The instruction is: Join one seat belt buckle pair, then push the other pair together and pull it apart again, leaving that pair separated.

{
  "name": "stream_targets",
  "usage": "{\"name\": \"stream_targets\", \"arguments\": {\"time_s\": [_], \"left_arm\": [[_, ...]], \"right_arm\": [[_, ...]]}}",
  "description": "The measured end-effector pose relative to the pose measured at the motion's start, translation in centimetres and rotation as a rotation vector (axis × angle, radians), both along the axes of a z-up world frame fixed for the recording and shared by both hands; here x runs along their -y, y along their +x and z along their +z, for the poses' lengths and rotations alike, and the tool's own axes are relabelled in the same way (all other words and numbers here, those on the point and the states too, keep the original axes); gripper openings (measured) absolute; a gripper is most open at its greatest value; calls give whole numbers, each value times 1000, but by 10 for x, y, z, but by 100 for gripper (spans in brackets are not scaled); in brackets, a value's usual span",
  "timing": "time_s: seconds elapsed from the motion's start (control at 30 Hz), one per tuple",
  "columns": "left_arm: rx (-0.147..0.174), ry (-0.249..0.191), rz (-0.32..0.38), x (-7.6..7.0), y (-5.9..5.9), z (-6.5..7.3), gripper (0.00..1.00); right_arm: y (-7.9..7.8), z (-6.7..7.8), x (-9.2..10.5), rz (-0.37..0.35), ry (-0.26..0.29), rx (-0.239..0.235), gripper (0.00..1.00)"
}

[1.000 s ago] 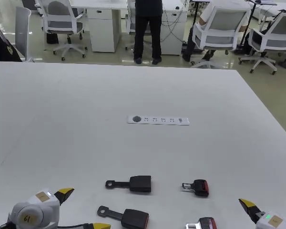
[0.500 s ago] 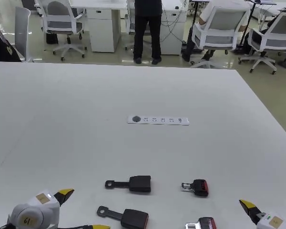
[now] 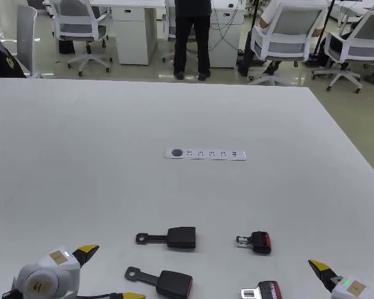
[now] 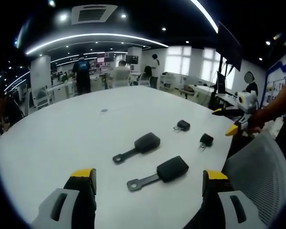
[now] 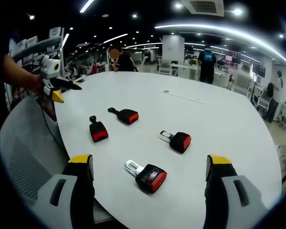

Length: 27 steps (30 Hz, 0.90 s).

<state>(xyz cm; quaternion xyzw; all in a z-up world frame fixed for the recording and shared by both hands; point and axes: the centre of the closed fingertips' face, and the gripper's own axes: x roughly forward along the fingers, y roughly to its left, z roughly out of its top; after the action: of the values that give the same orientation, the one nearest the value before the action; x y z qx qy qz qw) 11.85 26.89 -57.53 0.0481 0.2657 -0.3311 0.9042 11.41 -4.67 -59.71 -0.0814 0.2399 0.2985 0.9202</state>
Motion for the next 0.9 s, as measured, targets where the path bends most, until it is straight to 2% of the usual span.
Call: {"name": "stream_targets", "arguments": {"time_s": [0.33, 0.43, 0.6, 0.7, 0.83, 0.9], "left_arm": [[-16, 3, -20, 14, 4, -6, 94], [-20, 8, -30, 15, 6, -11, 94], [-24, 12, -47, 22, 9, -11, 92], [-30, 26, -64, 25, 9, -19, 91], [-37, 60, -94, 34, 7, -22, 90], [-43, 59, -97, 33, 9, -25, 89]], "right_arm": [[2, -1, -3, 17, 2, -19, 98], [4, -5, -1, 22, 1, -30, 98], [7, -10, -1, 29, 2, -41, 97], [6, -14, -3, 42, -2, -51, 97], [8, -20, -4, 55, -4, -64, 97], [8, -22, -5, 66, -4, -72, 97]]}}
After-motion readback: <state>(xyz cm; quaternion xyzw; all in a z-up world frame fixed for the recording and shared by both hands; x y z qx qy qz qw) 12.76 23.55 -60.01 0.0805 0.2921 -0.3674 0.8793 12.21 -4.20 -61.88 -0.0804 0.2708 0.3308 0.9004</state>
